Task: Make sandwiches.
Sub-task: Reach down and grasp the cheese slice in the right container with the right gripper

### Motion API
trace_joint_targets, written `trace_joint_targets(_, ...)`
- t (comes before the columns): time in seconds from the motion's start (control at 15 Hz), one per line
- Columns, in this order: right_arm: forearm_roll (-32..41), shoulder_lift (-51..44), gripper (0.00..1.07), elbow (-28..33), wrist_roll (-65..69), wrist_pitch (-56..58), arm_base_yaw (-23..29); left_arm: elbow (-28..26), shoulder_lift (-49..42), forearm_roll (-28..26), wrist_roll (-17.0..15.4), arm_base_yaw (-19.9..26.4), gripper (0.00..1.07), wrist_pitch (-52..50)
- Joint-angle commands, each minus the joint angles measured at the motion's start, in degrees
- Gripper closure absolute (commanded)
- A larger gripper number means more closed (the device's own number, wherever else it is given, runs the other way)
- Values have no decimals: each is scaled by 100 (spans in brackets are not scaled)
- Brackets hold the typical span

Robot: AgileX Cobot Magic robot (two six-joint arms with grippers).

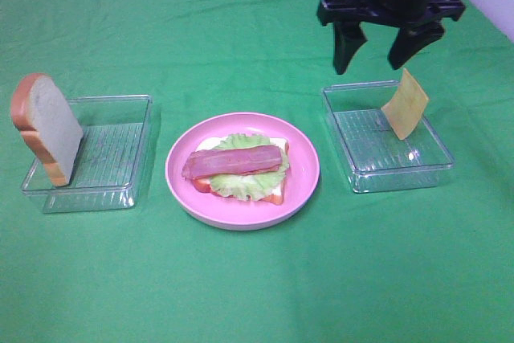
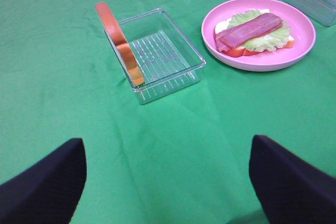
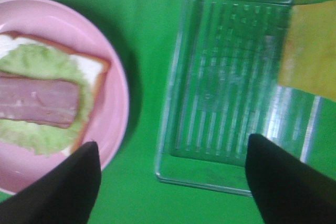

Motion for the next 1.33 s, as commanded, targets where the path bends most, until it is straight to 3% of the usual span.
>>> trace_joint_targets(0.07, -57, -52, 34, -17, -350, 143, -498, 6, -126, -29, -40, -23, 26, -74)
trace_joint_targets(0.33, 6, -34, 34, -17, -533, -69, -1192, 6, -126, -29, -40, -23, 26, -74)
trace_joint_targets(0.53, 802, 155, 34, -23, -1203, -183, -1639, 6, -126, -29, -40, -23, 26, -74)
trace_joint_targets(0.93, 1157, 739, 35, -103, -1404, -567, -1673, 6, -126, -29, -40, -23, 26, -74)
trace_joint_targets(1.33, 1043, 1558, 40, -1014, -1175, -143, -1673, 6, -126, -29, -40, -23, 26, -74)
